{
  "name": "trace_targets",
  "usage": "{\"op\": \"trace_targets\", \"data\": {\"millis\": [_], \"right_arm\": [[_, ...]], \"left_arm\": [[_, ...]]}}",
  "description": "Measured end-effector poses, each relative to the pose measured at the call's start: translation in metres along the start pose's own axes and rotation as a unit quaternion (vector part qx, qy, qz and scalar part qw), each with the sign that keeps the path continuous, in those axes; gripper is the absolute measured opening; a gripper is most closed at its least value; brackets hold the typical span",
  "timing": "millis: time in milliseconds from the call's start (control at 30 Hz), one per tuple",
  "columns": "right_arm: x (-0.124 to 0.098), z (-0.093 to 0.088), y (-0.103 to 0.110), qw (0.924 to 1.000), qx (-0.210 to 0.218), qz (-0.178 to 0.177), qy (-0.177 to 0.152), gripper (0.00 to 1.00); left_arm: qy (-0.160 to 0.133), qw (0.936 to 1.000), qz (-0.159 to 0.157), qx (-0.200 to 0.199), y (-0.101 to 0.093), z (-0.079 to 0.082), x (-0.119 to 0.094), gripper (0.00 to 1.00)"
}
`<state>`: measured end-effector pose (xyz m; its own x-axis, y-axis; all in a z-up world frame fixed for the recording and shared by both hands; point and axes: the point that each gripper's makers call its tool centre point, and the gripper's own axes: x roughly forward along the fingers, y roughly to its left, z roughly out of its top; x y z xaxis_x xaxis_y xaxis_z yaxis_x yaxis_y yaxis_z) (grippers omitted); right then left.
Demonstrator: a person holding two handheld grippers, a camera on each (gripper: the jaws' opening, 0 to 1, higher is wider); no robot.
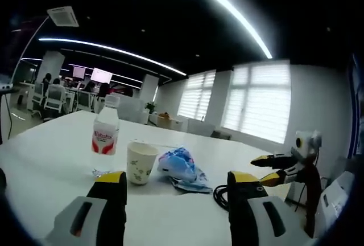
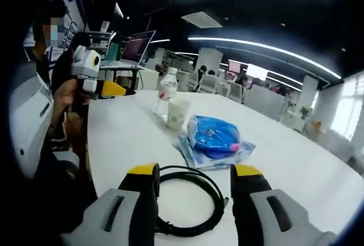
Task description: Arrange the tabletop items into an orderly group along one side of the table until the central work area is clear of visible clutter.
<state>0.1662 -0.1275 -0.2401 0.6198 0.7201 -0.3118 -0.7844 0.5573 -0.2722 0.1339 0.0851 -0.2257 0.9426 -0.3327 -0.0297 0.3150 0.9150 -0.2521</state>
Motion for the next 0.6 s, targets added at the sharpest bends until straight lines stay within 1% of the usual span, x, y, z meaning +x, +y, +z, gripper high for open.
{"op": "trace_targets", "data": {"millis": [233,400,600], "right_arm": [[0.002,0.003,-0.010,0.9999,-0.002,-0.015,-0.003,0.49],[0.003,0.007,-0.016,0.9998,-0.003,-0.019,-0.007,0.49],[0.006,0.010,-0.024,0.9995,-0.014,-0.027,-0.006,0.49]], "left_arm": [[0.003,1.0000,-0.006,0.006,-0.006,0.000,0.004,0.71],[0.004,0.9999,-0.008,0.007,-0.008,0.001,0.006,0.70],[0.005,0.9999,-0.012,0.008,-0.010,0.001,0.008,0.69]]}}
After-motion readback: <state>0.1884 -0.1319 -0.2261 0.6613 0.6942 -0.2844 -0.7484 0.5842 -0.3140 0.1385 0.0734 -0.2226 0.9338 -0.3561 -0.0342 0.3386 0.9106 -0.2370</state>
